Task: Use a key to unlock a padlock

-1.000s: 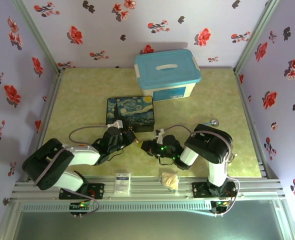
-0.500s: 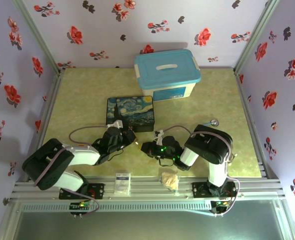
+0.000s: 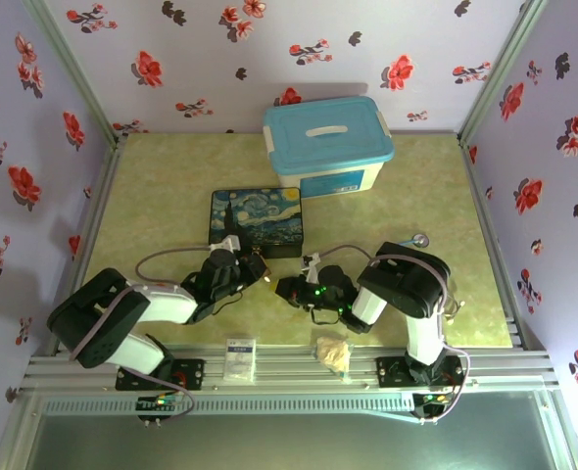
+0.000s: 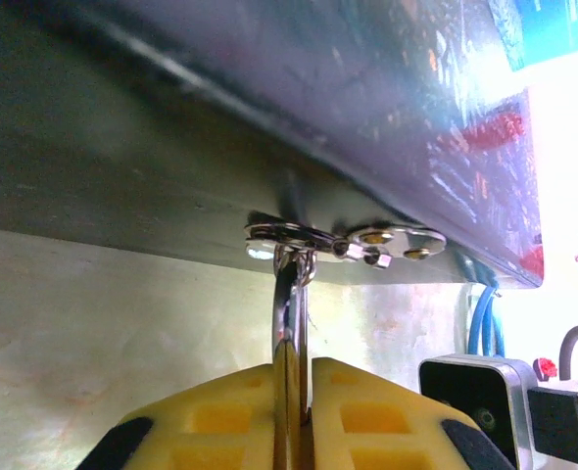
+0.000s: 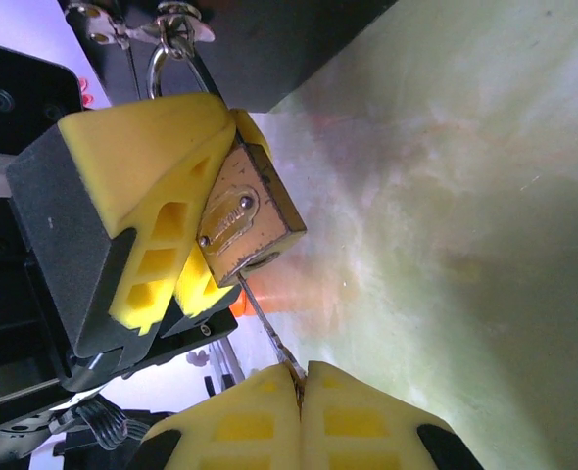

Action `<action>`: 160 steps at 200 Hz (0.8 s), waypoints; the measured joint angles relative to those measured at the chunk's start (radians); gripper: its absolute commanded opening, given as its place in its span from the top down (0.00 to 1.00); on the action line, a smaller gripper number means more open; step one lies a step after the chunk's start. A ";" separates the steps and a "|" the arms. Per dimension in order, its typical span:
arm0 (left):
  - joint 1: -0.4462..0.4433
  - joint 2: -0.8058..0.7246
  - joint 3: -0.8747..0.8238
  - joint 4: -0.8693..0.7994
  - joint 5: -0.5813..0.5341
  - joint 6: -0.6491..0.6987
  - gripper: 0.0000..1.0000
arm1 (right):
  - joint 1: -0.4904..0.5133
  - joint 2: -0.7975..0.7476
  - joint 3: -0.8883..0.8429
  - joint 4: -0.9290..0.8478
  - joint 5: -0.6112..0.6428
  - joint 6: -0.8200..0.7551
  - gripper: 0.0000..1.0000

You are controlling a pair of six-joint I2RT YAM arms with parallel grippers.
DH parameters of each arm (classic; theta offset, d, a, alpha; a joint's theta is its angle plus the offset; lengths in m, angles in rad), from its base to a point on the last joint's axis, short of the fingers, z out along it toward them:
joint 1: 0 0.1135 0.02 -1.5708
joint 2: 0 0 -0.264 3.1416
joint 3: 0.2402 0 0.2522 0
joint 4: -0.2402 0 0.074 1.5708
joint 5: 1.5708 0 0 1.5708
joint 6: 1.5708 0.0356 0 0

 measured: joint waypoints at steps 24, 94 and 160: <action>0.002 0.003 -0.004 0.018 0.000 -0.013 1.00 | -0.018 0.000 -0.001 0.000 -0.004 0.001 1.00; 0.003 0.003 -0.008 0.037 0.000 -0.026 1.00 | -0.024 0.018 0.013 0.002 -0.011 0.018 1.00; 0.006 0.043 -0.032 0.138 0.001 -0.052 1.00 | -0.046 0.003 0.018 -0.009 -0.055 0.044 1.00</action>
